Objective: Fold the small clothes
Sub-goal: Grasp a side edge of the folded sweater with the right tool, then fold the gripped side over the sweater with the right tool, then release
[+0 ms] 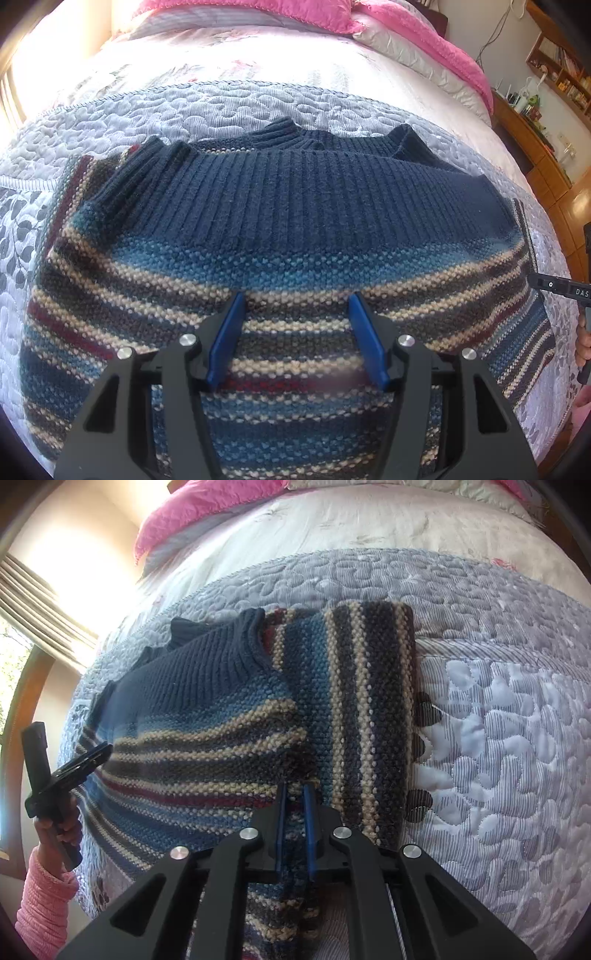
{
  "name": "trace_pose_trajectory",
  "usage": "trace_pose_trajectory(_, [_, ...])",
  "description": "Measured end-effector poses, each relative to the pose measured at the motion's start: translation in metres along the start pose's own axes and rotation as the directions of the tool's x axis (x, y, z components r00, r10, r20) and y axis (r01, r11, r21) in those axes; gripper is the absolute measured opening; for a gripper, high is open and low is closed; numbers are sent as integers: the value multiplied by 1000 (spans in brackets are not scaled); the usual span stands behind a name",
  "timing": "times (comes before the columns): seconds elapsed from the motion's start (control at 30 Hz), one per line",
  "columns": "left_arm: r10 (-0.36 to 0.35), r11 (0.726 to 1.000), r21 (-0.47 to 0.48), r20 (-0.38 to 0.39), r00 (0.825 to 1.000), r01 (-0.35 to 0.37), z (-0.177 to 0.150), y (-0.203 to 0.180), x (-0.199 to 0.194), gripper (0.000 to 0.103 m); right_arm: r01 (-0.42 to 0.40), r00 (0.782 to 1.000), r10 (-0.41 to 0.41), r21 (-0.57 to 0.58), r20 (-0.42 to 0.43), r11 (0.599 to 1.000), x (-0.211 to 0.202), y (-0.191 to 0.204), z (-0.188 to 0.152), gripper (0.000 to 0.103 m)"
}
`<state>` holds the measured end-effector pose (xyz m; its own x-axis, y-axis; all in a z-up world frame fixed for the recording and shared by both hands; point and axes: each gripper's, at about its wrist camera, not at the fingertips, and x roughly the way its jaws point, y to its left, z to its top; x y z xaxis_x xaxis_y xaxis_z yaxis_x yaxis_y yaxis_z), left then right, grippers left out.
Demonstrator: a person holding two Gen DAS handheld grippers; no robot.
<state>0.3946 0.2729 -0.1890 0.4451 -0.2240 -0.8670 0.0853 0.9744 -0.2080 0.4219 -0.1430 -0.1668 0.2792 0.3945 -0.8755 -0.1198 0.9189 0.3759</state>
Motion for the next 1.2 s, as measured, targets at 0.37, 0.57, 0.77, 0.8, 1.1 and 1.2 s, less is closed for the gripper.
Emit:
trace_pose_trajectory(0.37, [-31, 999, -27, 28, 999, 31, -13, 3, -36, 61, 4, 1000, -1, 128, -18, 992, -32, -29, -27, 85])
trace_pose_trajectory(0.57, [-31, 999, -44, 12, 999, 32, -17, 10, -26, 61, -54, 996, 65, 181, -55, 982, -2, -38, -24, 83])
trace_pose_trajectory(0.77, [-46, 998, -50, 6, 999, 47, -17, 16, -19, 63, -109, 993, 116, 203, -24, 973, 8, -40, -21, 41])
trace_pose_trajectory(0.8, [-47, 998, -52, 6, 999, 48, -17, 16, -18, 63, -129, 991, 135, 212, -15, 969, 6, -39, -20, 39])
trace_pose_trajectory(1.1, [-27, 999, -23, 7, 1000, 27, -18, 11, -14, 64, -113, 993, 117, 179, -10, 977, 4, -38, -23, 34])
trace_pose_trajectory(1.2, [-32, 999, -19, 4, 999, 32, -18, 11, -13, 64, -112, 993, 115, 180, -7, 977, 6, -39, -24, 35])
